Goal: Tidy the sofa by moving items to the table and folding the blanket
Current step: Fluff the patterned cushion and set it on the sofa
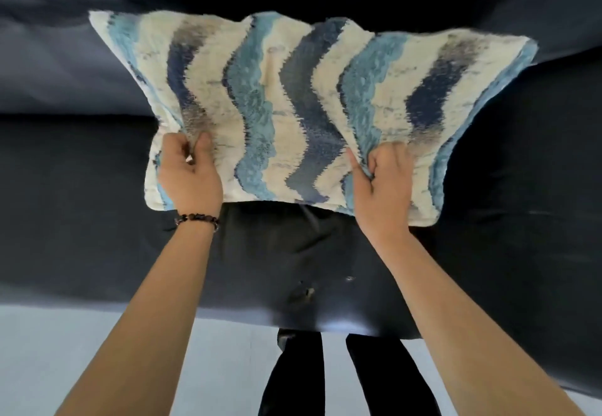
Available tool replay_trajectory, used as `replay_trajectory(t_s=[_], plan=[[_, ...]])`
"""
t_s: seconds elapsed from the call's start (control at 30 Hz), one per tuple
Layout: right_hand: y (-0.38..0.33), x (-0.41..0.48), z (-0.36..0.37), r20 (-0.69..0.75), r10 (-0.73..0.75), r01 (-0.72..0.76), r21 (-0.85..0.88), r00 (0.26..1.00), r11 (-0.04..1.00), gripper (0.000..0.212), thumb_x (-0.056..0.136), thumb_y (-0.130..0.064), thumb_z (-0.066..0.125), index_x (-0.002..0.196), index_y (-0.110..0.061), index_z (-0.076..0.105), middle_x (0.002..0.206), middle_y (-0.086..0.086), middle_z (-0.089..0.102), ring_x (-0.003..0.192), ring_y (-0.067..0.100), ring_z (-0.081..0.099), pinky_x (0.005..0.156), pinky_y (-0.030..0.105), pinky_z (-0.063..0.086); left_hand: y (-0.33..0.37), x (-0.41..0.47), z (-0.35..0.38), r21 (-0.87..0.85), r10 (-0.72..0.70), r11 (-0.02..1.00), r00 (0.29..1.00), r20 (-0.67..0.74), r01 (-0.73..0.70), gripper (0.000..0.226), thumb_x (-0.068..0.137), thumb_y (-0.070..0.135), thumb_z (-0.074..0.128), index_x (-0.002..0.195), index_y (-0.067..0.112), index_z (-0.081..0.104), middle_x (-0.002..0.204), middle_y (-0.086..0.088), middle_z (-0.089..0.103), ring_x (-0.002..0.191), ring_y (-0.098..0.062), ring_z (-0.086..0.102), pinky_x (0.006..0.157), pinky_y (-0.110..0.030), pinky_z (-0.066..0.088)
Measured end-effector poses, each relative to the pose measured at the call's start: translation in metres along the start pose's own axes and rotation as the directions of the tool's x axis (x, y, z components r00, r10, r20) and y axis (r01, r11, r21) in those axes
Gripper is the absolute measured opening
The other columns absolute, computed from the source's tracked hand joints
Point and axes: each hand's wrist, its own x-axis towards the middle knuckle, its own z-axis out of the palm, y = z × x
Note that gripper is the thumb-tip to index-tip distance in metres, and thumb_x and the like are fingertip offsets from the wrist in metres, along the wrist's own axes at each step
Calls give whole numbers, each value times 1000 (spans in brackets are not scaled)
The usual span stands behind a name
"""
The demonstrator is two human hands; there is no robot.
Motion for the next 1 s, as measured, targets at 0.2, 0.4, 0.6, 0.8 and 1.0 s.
replay_trajectory(t_s=[0.2,0.4,0.6,0.8,1.0], plan=[[5,9,97,201,54,-25,-143,978,989,31,99,-37,57,87,-12,42,96,12,47,92,32,45,81,42,39,-75,59,22,170,-151,976,986,67,138,16,100,23,48,91,12,41,74,0,49,73,-18,45,57,-24,31],[18,16,123,369,259,-106,-385,893,917,36,101,-38,51,116,-5,50,122,21,49,116,40,45,92,46,41,-122,71,42,262,-362,915,910,203,306,22,100,20,44,109,2,51,107,-16,64,99,-33,58,83,-35,43],[15,10,120,297,228,-129,-317,927,939,32,95,-37,60,108,-9,52,116,15,50,111,35,48,93,45,45,-116,67,40,177,-275,952,949,155,247,32,93,19,53,118,0,46,137,-16,46,119,-37,51,88,-33,39],[-21,48,91,-50,-215,169,-455,975,874,80,86,-59,64,147,-12,41,154,29,26,144,43,26,116,53,22,-66,96,36,382,470,745,837,279,-546,79,94,59,47,151,7,28,159,-21,18,148,-39,15,117,-54,9],[-23,116,74,341,-22,246,-631,940,736,110,66,-79,67,150,-16,32,138,15,45,133,34,38,116,54,13,-53,131,54,477,420,610,769,483,-633,80,94,71,25,141,7,39,131,-20,45,127,-37,38,113,-59,12]])
